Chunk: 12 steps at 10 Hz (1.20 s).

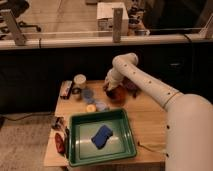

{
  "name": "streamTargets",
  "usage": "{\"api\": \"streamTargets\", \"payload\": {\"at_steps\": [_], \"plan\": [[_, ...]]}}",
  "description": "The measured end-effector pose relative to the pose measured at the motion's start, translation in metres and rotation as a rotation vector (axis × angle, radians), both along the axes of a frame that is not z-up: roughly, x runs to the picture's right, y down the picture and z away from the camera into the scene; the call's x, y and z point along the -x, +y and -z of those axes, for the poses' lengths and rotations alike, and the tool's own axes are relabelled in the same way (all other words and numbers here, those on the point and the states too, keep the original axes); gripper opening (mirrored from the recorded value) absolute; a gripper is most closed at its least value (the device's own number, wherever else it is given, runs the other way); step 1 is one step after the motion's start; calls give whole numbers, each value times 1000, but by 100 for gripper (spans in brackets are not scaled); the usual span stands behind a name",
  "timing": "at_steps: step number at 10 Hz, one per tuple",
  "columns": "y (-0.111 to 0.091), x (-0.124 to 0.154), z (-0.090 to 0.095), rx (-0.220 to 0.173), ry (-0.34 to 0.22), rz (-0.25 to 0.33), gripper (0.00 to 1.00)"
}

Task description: Place grapes in red bowl

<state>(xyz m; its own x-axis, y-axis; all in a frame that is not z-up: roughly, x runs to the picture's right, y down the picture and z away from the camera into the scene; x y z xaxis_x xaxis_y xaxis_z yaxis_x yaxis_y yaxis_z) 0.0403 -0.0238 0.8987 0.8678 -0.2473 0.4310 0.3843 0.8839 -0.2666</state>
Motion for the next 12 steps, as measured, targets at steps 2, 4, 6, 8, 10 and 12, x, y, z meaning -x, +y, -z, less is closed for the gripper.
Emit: {"api": "streamTargets", "payload": {"at_steps": [2,4,6,8,10,12], "plan": [[1,0,0,3,0,0,29],[2,0,0,5,1,-1,29],[2,0,-1,7,1,-2,29],[2,0,-1,8,1,-2,29],[3,0,-1,10,2,-3,29],[3,0,-1,11,1,-4,29]]}}
